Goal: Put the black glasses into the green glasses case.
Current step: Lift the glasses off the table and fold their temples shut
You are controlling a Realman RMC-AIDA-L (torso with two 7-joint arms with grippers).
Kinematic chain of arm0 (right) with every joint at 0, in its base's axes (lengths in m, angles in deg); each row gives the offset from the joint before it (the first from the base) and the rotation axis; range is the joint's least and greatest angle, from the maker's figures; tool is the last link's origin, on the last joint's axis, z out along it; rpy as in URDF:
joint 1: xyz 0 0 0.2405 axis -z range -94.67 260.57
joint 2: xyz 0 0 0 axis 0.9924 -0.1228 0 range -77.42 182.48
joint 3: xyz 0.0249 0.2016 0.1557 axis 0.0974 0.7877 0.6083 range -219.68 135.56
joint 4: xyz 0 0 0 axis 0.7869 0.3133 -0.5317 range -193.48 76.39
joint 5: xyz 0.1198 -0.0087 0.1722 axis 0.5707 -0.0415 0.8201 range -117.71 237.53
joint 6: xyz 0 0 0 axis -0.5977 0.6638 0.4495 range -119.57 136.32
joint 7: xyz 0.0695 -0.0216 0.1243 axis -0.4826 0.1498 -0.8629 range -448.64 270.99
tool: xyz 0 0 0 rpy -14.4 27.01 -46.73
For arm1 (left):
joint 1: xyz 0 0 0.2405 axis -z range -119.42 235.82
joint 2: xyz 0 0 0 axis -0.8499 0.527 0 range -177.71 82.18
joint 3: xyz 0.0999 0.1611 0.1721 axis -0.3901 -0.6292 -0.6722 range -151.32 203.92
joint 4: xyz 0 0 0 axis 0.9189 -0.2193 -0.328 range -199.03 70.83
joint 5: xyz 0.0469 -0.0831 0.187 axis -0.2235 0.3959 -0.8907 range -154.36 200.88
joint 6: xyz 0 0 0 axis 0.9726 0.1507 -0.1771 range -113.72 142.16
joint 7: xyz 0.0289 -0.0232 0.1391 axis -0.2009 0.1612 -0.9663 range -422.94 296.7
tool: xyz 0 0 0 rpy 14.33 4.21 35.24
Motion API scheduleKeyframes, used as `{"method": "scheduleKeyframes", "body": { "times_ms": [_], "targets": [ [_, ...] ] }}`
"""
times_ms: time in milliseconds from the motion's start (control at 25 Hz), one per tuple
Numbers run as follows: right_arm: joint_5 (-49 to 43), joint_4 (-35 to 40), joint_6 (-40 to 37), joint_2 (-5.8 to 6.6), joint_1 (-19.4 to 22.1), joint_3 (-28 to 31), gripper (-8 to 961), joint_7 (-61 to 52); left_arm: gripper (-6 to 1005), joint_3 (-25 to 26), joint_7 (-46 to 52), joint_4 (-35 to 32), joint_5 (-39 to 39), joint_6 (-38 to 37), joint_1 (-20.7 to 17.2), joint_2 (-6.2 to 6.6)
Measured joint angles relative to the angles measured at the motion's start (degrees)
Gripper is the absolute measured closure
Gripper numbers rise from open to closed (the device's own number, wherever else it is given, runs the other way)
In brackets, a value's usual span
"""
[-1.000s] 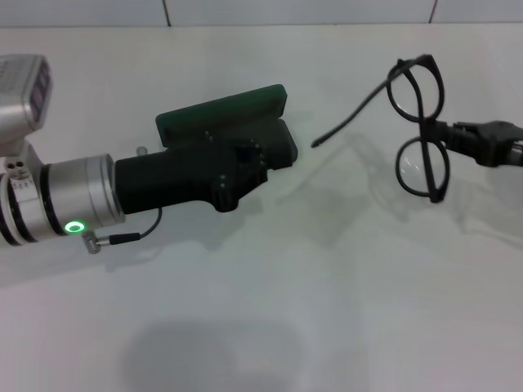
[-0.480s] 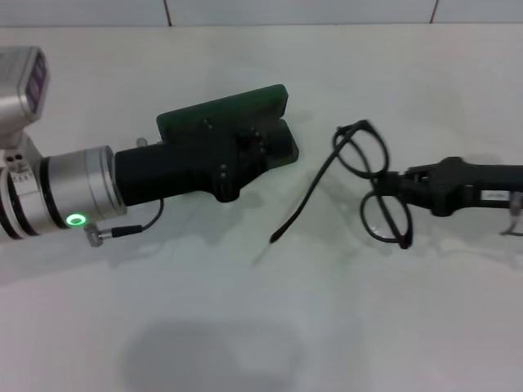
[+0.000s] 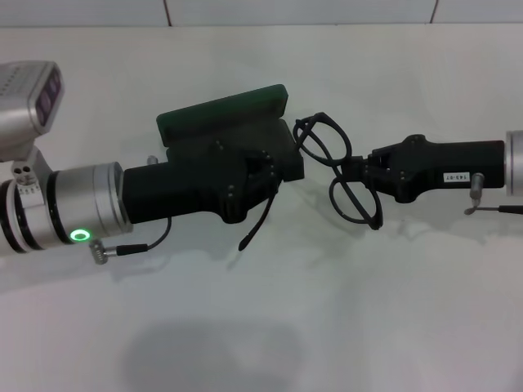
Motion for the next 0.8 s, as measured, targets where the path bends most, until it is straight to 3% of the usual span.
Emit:
{"method": "scheduleKeyframes", "body": {
  "times_ms": [480, 800],
  "targets": [
    [1.34, 1.82, -0.88, -0.65, -1.73, 0.14, 888, 0.89, 982, -0.40, 0.37, 1.92, -1.53, 0.37, 1.05, -0.59],
    [1.93, 1.93, -5.61, -0.79, -3.01, -0.09, 889, 0.93, 981, -0.49, -0.08, 3.61, -1.54, 0.61, 2.76, -0.69]
  ]
}}
